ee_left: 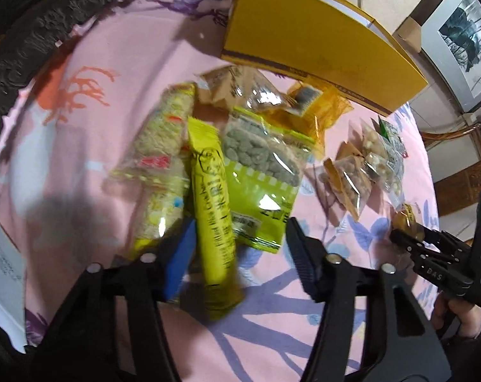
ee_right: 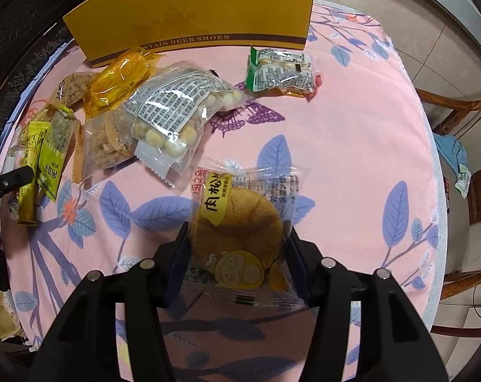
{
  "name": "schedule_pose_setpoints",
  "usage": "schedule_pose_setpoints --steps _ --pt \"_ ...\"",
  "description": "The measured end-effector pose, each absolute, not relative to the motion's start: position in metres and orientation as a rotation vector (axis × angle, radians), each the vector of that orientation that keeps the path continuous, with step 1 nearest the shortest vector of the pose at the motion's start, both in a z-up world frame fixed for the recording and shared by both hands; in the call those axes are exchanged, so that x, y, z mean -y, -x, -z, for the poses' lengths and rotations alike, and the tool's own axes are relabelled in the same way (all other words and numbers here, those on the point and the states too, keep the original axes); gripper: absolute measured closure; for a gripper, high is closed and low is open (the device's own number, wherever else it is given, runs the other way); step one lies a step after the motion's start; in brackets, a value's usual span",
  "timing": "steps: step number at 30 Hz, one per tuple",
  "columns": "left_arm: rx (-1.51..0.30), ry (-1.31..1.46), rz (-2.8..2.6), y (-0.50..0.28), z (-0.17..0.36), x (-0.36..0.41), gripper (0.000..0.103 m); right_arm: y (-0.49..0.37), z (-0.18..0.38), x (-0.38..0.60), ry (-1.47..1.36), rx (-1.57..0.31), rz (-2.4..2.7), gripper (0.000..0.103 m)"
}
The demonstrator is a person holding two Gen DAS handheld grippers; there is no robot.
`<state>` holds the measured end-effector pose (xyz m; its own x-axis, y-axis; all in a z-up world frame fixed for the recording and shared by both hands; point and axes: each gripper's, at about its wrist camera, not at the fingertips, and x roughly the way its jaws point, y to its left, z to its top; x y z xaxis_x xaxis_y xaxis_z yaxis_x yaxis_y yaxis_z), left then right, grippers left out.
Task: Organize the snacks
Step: 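Grasp clear bread bag with yellow label with right tool while left grasps yellow snack bar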
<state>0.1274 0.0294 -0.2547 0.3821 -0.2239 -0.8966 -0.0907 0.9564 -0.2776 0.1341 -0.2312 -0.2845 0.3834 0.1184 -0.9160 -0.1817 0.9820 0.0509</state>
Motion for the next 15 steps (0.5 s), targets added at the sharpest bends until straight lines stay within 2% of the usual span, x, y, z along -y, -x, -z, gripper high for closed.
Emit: schedule_pose_setpoints --steps 9,13,15 --pt "-1.222 0.305 0.048 -0.137 0.271 -0.030 0.056 -0.135 0.284 0.231 0.069 -1.163 -0.196 0.046" --pt "-1.224 0.297 0.011 -0.138 0.271 -0.033 0.077 -0.135 0.284 0.231 0.073 -1.164 -0.197 0.047" --pt "-1.224 0.315 0.007 -0.136 0.272 -0.037 0.081 -0.135 0.284 0.230 0.079 -1.164 -0.194 0.047"
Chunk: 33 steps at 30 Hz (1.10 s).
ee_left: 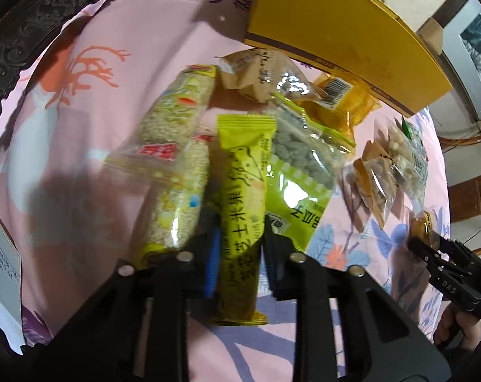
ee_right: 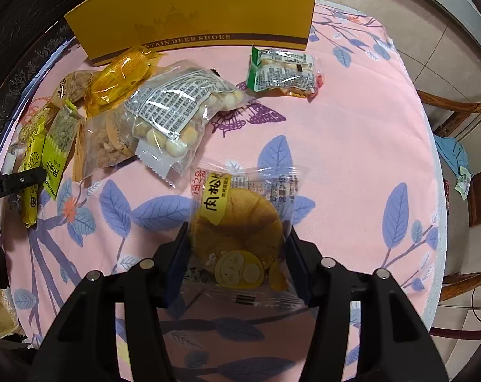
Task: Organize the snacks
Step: 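Grasp clear bread bag with yellow label with right tool while left grasps yellow snack bar, then carry both snacks over the yellow box and open both tools to drop them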
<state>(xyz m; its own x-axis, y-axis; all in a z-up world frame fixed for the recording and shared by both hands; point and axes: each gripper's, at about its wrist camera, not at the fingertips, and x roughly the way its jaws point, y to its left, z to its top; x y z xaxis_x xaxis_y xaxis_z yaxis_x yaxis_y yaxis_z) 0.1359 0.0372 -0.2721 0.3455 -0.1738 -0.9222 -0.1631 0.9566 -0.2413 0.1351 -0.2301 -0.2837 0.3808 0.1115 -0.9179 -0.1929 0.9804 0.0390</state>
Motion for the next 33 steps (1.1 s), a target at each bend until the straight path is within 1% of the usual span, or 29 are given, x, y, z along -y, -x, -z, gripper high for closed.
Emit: schedule_pose_setpoints --steps 8,18,24,33 --pt "-1.207 0.295 0.021 -0.126 0.264 -0.033 0.081 -0.136 0.283 0.232 0.055 -1.174 -0.195 0.048" --pt "-1.124 0.293 0.068 -0.109 0.222 -0.030 0.081 -0.119 0.263 0.263 -0.033 -1.176 -0.159 0.048" --pt "-1.009 0.258 0.133 -0.115 0.170 -0.014 0.081 -0.120 0.222 0.276 -0.076 -1.090 -0.154 0.048" --pt "-0.847 0.211 0.221 -0.187 0.091 0.018 0.081 -0.176 0.140 0.266 -0.121 -0.886 -0.202 0.048"
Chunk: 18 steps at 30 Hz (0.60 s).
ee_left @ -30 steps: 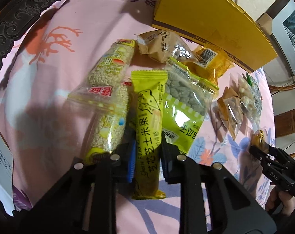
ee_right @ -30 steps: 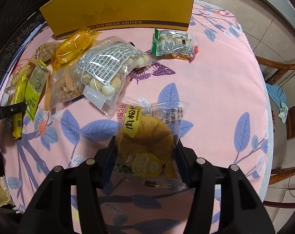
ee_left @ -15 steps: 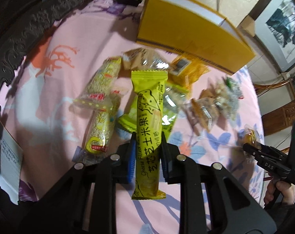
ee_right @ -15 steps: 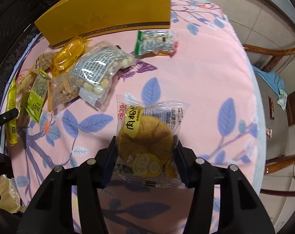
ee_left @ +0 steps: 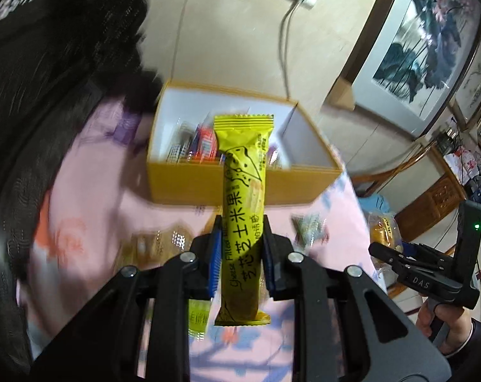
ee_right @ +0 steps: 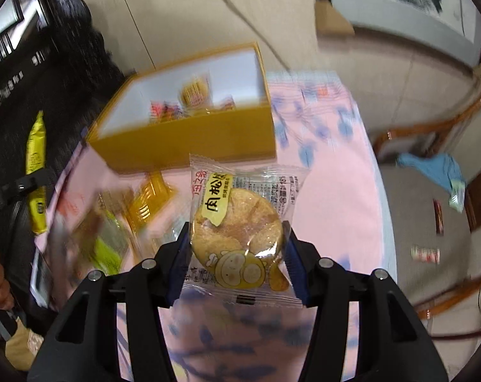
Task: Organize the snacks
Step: 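Carry both snacks over the yellow box and open both tools to drop them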
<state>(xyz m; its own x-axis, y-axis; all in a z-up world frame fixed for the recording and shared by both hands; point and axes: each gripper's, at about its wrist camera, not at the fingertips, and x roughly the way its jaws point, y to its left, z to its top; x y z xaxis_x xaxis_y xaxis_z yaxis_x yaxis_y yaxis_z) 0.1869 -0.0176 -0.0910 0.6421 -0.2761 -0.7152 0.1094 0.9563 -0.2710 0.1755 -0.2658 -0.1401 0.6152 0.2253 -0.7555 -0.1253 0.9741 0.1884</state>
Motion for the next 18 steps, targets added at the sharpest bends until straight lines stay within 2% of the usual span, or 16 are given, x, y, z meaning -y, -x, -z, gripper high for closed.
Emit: schedule_pose_setpoints --steps 7,18 --pt "-0.811 0.147 0.179 -0.275 0.059 0.032 0.081 -0.247 0.092 0.256 -0.144 -0.763 -0.223 0.048" --pt "-0.856 0.068 0.146 -0.358 0.076 0.050 0.081 -0.334 0.084 0.237 -0.121 -0.753 -0.220 0.048"
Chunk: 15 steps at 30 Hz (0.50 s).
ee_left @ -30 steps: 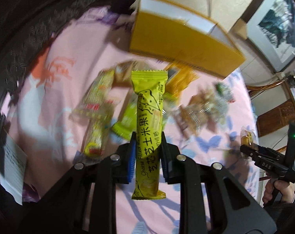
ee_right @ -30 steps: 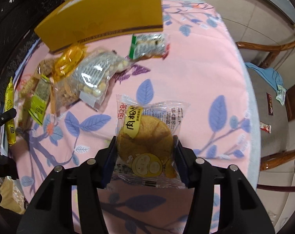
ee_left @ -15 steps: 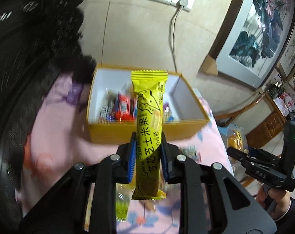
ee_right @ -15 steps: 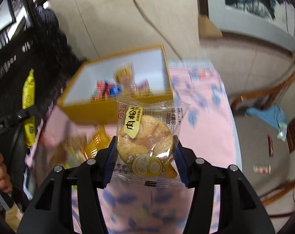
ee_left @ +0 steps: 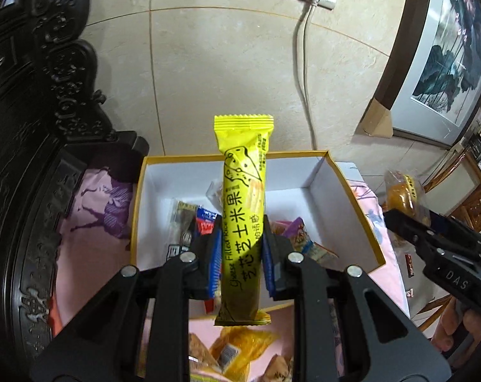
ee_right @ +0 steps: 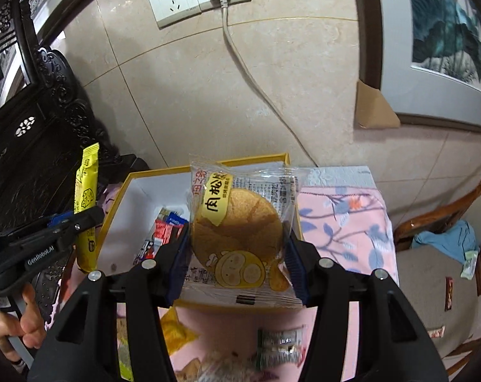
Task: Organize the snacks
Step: 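Carry both snacks over the yellow box and open both tools to drop them, then lower the right tool onto the large clear printed snack bag and grasp it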
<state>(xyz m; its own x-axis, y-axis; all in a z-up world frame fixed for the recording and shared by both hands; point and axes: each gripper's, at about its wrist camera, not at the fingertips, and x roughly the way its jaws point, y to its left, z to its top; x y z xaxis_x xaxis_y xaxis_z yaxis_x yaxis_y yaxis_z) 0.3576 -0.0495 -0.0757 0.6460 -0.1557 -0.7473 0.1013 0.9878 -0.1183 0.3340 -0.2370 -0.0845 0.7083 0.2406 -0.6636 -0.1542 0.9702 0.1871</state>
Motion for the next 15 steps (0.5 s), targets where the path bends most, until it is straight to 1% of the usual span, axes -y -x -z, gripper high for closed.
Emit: schedule_pose_setpoints --steps 7,8,9,10,11,12,13,14,15 --pt "-0.882 0.065 0.149 -0.384 0.087 0.050 0.081 -0.360 0.091 0.223 -0.089 -0.760 -0.240 0.048" --pt "-0.884 0.070 0.144 -0.387 0.087 0.049 0.063 -0.363 0.091 0.221 -0.088 -0.764 -0.252 0.048" --pt "-0.885 0.073 0.137 -0.389 0.087 0.049 0.042 -0.365 0.091 0.219 -0.084 -0.771 -0.264 0.046" --pt "-0.875 0.074 0.089 -0.389 0.085 0.046 0.003 -0.366 0.090 0.216 -0.077 -0.772 -0.267 0.042" --pt "-0.852 0.076 0.044 -0.387 0.081 0.044 0.002 -0.365 0.088 0.215 -0.064 -0.766 -0.260 0.028" --pt "-0.831 0.089 0.031 -0.385 0.077 0.041 0.002 -0.362 0.085 0.215 -0.050 -0.749 -0.241 0.019" --pt "-0.825 0.116 0.054 -0.381 0.072 0.038 0.002 -0.355 0.081 0.216 -0.030 -0.723 -0.212 0.013" --pt "-0.826 0.134 0.065 -0.379 0.069 0.035 0.002 -0.350 0.079 0.218 -0.022 -0.705 -0.196 0.001" --pt "-0.823 0.148 0.062 -0.375 0.067 0.032 0.002 -0.343 0.077 0.220 -0.011 -0.679 -0.176 0.001"
